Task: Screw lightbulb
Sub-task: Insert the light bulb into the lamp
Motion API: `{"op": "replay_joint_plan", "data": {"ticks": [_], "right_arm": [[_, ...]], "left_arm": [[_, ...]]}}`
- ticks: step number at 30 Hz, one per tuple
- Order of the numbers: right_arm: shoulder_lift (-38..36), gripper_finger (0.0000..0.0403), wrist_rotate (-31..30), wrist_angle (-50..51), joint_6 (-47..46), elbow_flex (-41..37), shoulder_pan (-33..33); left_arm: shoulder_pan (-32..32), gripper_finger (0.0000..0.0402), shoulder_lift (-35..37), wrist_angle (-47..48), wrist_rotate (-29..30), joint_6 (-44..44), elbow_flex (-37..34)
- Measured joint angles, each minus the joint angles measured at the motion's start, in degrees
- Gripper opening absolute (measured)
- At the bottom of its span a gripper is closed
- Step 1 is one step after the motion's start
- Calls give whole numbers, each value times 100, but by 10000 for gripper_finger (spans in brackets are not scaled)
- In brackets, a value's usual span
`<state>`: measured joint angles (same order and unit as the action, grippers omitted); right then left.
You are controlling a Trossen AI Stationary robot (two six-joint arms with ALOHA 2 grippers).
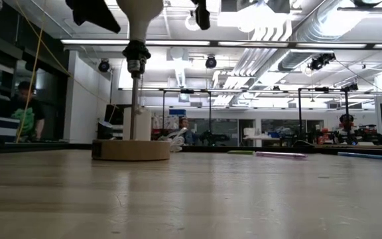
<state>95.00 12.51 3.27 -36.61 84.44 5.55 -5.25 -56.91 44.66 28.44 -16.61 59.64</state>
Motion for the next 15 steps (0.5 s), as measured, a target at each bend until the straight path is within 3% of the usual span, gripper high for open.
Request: {"op": "replay_joint_plan", "data": {"ticks": [5, 8, 12, 15], "right_arm": [[-356, 0, -140, 626, 195, 0, -136], [-716, 0, -524, 1339, 412, 0, -271], [-1240, 0, -1268, 2398, 672, 1, -486], [-1525, 0, -1724, 2996, 666, 0, -602]], "left_arm": [[21, 0, 151, 878, -41, -152, -12], [4, 0, 321, 973, -246, -545, -524], [-11, 0, 403, 118, -893, -1146, -1734], [80, 0, 307, -838, -1039, -1497, -2492]]}}
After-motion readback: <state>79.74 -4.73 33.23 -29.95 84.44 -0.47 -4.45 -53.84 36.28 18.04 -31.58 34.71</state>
